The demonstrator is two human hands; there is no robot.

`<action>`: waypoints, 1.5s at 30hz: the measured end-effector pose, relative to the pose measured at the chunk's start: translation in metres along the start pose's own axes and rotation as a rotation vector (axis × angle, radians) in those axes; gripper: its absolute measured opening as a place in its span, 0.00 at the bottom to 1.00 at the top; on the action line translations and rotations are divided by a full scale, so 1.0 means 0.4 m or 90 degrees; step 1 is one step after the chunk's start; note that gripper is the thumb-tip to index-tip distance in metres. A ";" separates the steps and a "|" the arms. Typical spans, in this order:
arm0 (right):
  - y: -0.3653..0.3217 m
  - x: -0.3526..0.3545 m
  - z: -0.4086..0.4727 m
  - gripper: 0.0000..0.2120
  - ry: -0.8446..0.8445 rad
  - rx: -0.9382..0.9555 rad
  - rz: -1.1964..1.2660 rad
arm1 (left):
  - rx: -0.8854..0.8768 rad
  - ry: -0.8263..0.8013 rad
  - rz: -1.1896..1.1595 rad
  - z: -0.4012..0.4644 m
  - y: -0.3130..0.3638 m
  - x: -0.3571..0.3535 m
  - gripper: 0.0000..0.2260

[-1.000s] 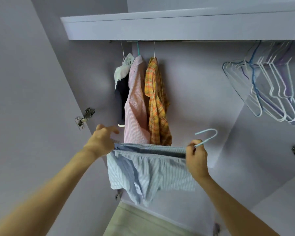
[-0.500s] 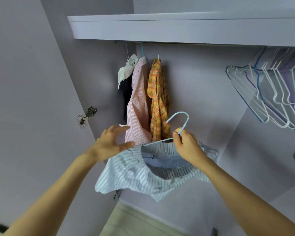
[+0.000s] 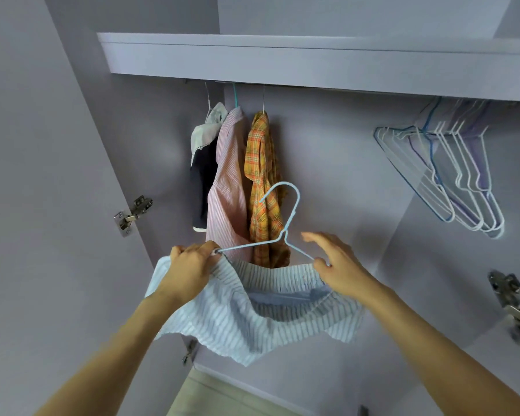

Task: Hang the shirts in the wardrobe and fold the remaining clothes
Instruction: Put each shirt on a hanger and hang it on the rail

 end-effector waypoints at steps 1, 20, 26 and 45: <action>0.043 -0.004 -0.009 0.22 -0.055 -0.049 -0.057 | 0.005 0.002 -0.015 0.005 -0.012 0.001 0.08; 0.203 0.207 -0.131 0.10 -0.180 -0.271 -0.339 | 0.020 -0.334 -0.036 0.064 0.126 -0.308 0.15; 0.237 0.306 -0.162 0.16 0.048 -0.416 -0.461 | 0.056 0.086 -0.110 0.233 0.201 -0.120 0.14; -0.022 0.086 0.305 0.17 0.362 -0.173 -0.149 | 0.037 0.087 -0.114 0.482 0.094 -0.118 0.20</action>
Point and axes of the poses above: each hand's wrist, its own z-axis towards the middle knuckle, its own x-axis out of the back of the hand, y = z × x, the point moved 8 cm from there along z, towards the middle knuckle, and after that the axes turned 10 degrees about y, right-handed, at the moved point
